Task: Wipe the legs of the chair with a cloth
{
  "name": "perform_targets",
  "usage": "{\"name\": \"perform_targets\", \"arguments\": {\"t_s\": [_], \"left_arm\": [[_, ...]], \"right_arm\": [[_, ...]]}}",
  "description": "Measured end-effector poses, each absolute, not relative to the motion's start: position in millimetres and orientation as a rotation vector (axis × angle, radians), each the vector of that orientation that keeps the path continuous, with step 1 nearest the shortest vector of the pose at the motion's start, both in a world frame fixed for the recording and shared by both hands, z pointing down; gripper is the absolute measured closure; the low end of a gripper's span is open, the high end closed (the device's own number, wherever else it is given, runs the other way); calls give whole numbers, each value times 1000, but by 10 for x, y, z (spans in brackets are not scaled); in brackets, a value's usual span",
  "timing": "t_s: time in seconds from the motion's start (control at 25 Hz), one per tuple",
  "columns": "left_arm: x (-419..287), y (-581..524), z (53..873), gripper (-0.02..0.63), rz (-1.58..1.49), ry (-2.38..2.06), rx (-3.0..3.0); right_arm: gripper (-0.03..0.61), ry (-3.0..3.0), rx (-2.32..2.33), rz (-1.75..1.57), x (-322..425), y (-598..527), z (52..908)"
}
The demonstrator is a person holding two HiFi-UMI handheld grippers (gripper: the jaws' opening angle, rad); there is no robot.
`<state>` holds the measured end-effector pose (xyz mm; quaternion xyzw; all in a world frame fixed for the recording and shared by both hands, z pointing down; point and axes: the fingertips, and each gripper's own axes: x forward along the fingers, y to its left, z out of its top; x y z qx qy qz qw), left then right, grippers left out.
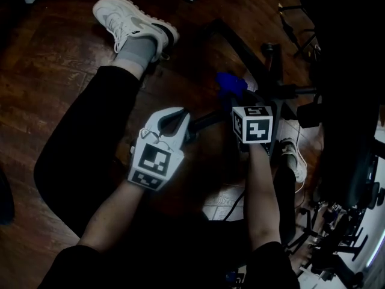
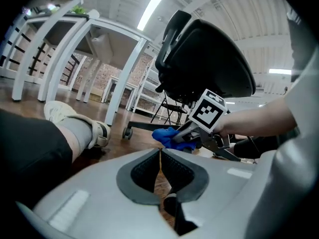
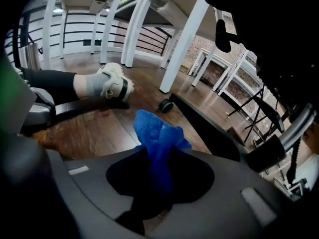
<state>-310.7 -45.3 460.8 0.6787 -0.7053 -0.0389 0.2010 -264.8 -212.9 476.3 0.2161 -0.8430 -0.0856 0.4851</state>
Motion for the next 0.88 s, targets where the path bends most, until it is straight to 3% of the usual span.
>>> {"name": "perform_targets", "arguments": {"t_s": [0.88], "left_arm": [[-3264, -317, 4619, 600, -235, -2013, 1716]], "right_arm": [[463, -2159, 250, -206, -2846, -752, 4913]]}}
